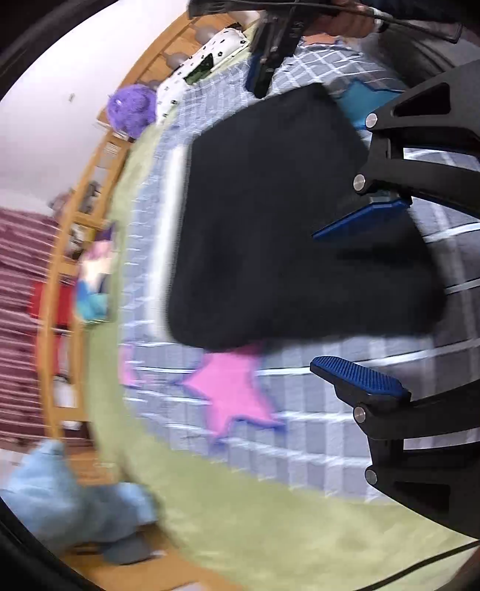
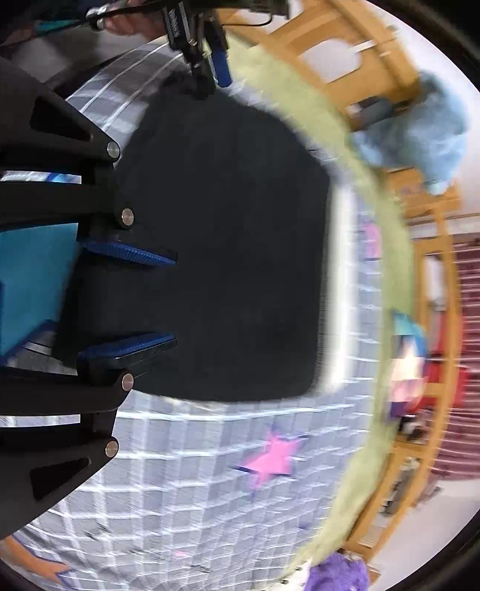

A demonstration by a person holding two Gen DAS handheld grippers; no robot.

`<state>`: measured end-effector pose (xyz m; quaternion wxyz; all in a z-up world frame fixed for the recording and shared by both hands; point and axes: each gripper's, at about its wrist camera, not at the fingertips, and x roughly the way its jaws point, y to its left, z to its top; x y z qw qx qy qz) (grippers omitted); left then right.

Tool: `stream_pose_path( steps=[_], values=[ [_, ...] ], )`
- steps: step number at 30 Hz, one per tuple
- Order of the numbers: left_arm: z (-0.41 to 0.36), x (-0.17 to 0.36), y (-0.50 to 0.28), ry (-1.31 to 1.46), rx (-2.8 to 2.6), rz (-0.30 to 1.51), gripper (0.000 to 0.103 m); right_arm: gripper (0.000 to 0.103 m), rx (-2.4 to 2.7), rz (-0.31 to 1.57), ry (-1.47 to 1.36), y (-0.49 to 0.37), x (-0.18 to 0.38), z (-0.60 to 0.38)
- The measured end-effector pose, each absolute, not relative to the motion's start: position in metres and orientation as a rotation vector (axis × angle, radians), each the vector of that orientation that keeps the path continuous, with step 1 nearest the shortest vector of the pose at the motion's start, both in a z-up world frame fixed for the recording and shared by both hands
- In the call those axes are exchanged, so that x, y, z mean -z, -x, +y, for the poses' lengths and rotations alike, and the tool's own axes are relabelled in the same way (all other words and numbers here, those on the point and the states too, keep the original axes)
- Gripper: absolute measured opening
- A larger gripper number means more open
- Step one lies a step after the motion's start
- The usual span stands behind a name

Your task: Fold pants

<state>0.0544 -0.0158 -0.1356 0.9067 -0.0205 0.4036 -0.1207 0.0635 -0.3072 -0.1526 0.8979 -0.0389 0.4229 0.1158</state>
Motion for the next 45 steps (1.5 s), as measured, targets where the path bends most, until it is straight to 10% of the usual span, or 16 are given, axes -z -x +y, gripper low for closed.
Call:
stream_pose_path(
  steps=[7,12,45],
  values=[
    [-0.062,0.108,-0.146,0.029,0.278,0.725,0.064,0.047,-0.226,0.714,0.085,-0.139,0.125,-0.291],
    [-0.099,0.193,-0.214,-0.136,0.212,0.899,0.076,0.051,-0.118,0.842,0.182,-0.207,0.206,-0.290],
    [-0.095,0.192,-0.200,-0.096,0.222,0.822,0.078,0.068,-0.191,0.809,0.127,-0.207,0.203,-0.294]
  ],
)
